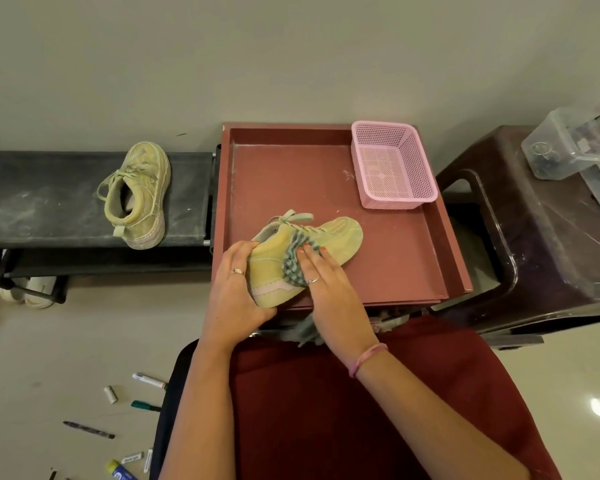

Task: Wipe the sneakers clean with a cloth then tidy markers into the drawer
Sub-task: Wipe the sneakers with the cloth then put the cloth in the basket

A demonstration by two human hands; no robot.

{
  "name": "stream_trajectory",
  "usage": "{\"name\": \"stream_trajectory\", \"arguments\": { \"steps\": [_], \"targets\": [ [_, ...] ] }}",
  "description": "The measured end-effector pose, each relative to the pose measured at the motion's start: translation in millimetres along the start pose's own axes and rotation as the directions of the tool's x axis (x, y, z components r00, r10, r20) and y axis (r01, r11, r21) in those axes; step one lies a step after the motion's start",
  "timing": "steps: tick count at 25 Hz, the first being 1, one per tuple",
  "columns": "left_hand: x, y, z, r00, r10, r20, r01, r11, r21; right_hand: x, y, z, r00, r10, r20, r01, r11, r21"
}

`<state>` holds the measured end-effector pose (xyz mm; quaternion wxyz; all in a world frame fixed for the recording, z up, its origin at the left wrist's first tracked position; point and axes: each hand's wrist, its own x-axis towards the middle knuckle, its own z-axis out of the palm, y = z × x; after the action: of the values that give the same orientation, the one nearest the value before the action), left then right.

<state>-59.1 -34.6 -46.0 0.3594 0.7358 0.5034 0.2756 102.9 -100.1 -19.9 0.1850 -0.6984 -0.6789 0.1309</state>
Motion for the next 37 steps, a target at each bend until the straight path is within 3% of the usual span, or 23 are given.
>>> {"name": "stream_trajectory", "arguments": {
  "steps": [2, 5, 6, 9, 11, 16, 23, 26, 29, 31, 34, 37],
  "targets": [
    [-0.2, 0.9, 0.6, 1.0, 0.0, -0.003, 0.0, 1.0, -0.015, 19.6, 23.4, -3.6, 0.995, 0.097, -0.031, -0.1, 0.989, -0.11],
    [0.5, 3.0, 2.0, 1.0, 0.0, -0.018, 0.0, 0.999, -0.033, 45.0, 25.8, -7.3, 0.956, 0.292, -0.035, -0.291, 0.956, 0.022],
    [1.0, 3.3, 2.4, 1.0, -0.003, -0.024, 0.002, 0.999, -0.043, 41.6, 14.3, -3.7, 0.963, 0.269, -0.015, -0.268, 0.962, 0.057],
    [2.5, 1.6, 2.6, 0.999, -0.04, -0.033, 0.038, 0.997, -0.065, -1.4, -19.8, 15.5, 0.996, -0.005, 0.088, -0.008, 0.989, 0.146],
    [2.0, 0.5, 1.9, 0.999, -0.048, -0.026, 0.045, 0.995, -0.085, -20.3, -10.6, 20.9, 0.99, -0.092, 0.109, 0.086, 0.995, 0.056],
    [1.4, 1.0, 1.3, 0.998, -0.064, -0.012, 0.063, 0.994, -0.087, 29.1, 47.1, 5.6, 0.981, 0.173, -0.089, -0.179, 0.982, -0.057],
    [1.3, 2.9, 0.4, 0.999, -0.049, -0.017, 0.048, 0.996, -0.071, 32.6, 27.0, 6.2, 0.876, 0.462, -0.134, -0.439, 0.882, 0.17],
    [2.5, 2.3, 1.8, 0.996, -0.087, -0.03, 0.085, 0.993, -0.079, -0.6, -19.4, 11.2, 0.934, 0.356, 0.035, -0.35, 0.892, 0.287],
    [1.5, 3.5, 2.6, 0.997, -0.068, -0.033, 0.064, 0.992, -0.112, -26.7, -46.5, 17.2, 0.971, 0.166, 0.174, -0.207, 0.945, 0.252],
    [0.8, 5.6, 2.3, 0.998, -0.061, -0.029, 0.058, 0.992, -0.115, -33.4, -45.3, 19.4, 0.995, 0.045, 0.085, -0.054, 0.993, 0.105],
    [2.1, 6.0, 4.9, 0.998, -0.063, -0.005, 0.062, 0.994, -0.094, -20.4, -24.7, 16.8, 0.996, -0.088, 0.013, 0.089, 0.981, -0.172],
    [4.5, 4.0, 6.6, 0.998, -0.067, 0.002, 0.067, 0.994, -0.081, 9.1, -7.6, 10.2, 0.989, -0.145, 0.024, 0.146, 0.955, -0.259]
  ]
}}
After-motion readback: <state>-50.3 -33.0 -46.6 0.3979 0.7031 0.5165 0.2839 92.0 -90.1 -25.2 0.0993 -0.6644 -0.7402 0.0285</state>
